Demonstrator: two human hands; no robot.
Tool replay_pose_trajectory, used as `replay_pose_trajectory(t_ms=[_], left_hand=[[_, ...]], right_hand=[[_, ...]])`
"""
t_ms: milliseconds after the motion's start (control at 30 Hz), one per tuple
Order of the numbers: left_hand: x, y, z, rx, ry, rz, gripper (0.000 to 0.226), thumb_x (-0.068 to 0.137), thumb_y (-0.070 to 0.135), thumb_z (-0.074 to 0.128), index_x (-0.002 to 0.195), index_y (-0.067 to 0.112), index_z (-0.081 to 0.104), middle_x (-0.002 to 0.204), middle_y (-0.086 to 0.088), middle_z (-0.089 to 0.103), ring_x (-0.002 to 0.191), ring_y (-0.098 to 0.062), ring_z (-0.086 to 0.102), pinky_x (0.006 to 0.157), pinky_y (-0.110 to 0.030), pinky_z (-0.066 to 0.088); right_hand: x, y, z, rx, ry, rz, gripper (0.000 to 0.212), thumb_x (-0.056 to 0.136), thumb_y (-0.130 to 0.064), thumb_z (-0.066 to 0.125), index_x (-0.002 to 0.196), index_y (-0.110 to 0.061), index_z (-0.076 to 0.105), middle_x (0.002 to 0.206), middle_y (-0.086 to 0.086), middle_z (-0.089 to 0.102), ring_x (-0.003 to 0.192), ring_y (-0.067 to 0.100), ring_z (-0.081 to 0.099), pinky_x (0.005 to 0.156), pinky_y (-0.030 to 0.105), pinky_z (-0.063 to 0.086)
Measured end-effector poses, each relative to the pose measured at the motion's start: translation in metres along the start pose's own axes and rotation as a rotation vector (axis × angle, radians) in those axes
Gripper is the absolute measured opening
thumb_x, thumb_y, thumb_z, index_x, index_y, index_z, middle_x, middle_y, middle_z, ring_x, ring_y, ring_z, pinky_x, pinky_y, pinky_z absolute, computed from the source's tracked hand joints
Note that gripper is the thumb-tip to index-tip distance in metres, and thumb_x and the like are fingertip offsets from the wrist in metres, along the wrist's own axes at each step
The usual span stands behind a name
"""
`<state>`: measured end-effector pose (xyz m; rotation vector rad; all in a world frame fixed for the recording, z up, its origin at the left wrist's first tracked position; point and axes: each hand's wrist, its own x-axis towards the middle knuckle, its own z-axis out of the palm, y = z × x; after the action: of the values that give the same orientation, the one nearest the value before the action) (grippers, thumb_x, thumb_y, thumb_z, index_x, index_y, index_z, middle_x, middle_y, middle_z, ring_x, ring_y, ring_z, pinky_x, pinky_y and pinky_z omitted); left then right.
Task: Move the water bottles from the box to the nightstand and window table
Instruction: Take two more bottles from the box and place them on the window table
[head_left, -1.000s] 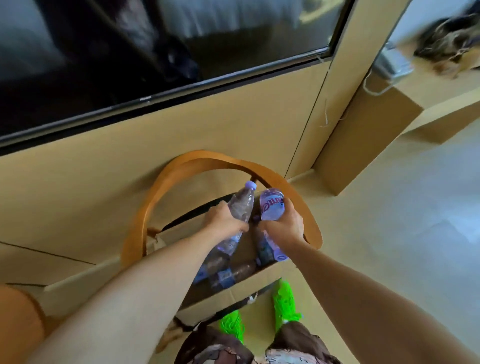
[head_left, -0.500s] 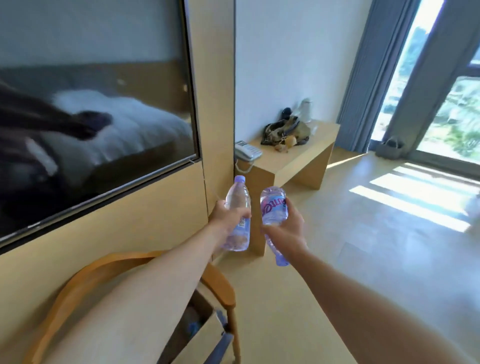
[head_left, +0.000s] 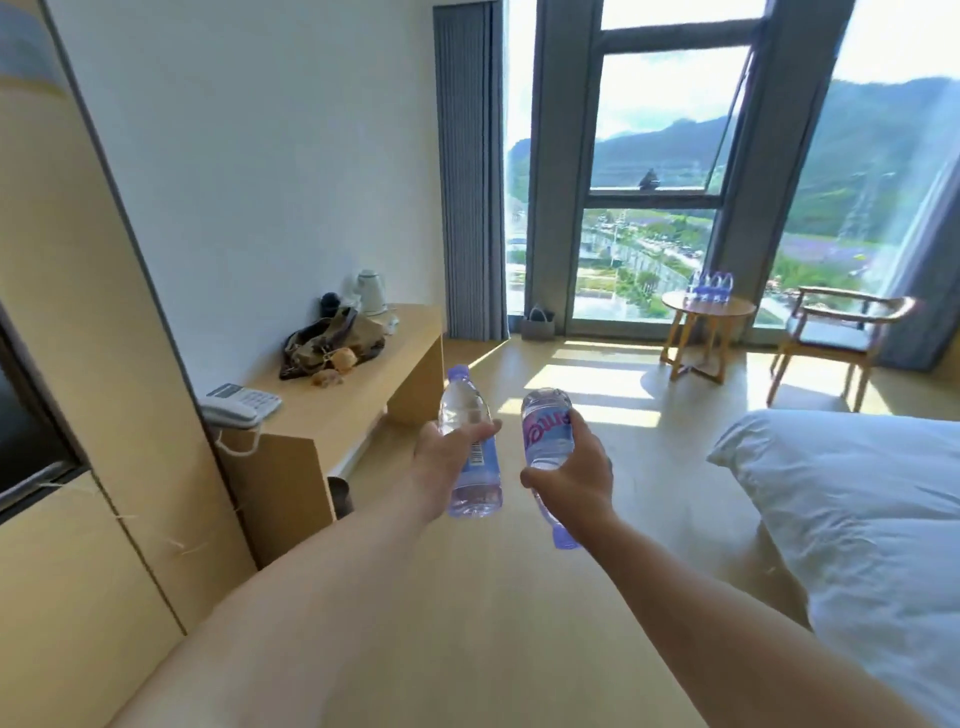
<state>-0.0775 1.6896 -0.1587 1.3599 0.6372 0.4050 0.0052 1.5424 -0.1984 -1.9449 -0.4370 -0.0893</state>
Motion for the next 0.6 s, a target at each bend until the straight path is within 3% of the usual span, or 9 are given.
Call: replay_pose_trajectory(t_ms=[200, 267, 433, 600], left_hand=[[0.074, 0.003, 0.089, 0.166, -0.144, 0.017, 0.072, 0.071, 0.036, 0.091, 0.128, 0.02, 0.05, 0.112, -0.015, 0.066, 0.097, -0.034, 0.07, 0.086, -0.052, 0.062], [0.101, 0.005, 0.109, 0.199, -0.167, 0.054, 0.073, 0.07, 0.037, 0.092, 0.128, 0.021, 0.05, 0.109, -0.013, 0.066, 0.094, -0.032, 0.07, 0.081, -0.046, 0.063], [0.204, 0.015, 0.167, 0.235, -0.283, 0.084, 0.076, 0.07, 0.038, 0.093, 0.13, 0.02, 0.05, 0.114, -0.012, 0.066, 0.101, -0.034, 0.068, 0.087, -0.049, 0.062], [0.292, 0.032, 0.219, 0.267, -0.383, 0.071, 0.077, 0.069, 0.042, 0.092, 0.127, 0.028, 0.044, 0.107, -0.004, 0.063, 0.093, -0.027, 0.068, 0.07, -0.036, 0.058]], right_hand=[[0.071, 0.045, -0.038, -0.058, 0.16, 0.033, 0.103, 0.058, -0.02, 0.087, 0.151, -0.023, 0.041, 0.115, 0.002, 0.055, 0.099, 0.02, 0.055, 0.078, 0.027, 0.042], [0.095, 0.056, -0.046, -0.087, 0.193, 0.025, 0.102, 0.059, -0.019, 0.088, 0.15, -0.022, 0.042, 0.115, 0.003, 0.056, 0.1, 0.02, 0.056, 0.08, 0.028, 0.046], [0.179, 0.084, -0.055, -0.106, 0.33, 0.048, 0.092, 0.058, -0.016, 0.088, 0.141, -0.021, 0.048, 0.114, 0.005, 0.06, 0.1, 0.023, 0.061, 0.084, 0.038, 0.058], [0.263, 0.1, -0.054, -0.135, 0.436, 0.07, 0.085, 0.055, -0.018, 0.087, 0.133, -0.021, 0.053, 0.103, -0.001, 0.058, 0.09, 0.016, 0.057, 0.064, 0.013, 0.041]])
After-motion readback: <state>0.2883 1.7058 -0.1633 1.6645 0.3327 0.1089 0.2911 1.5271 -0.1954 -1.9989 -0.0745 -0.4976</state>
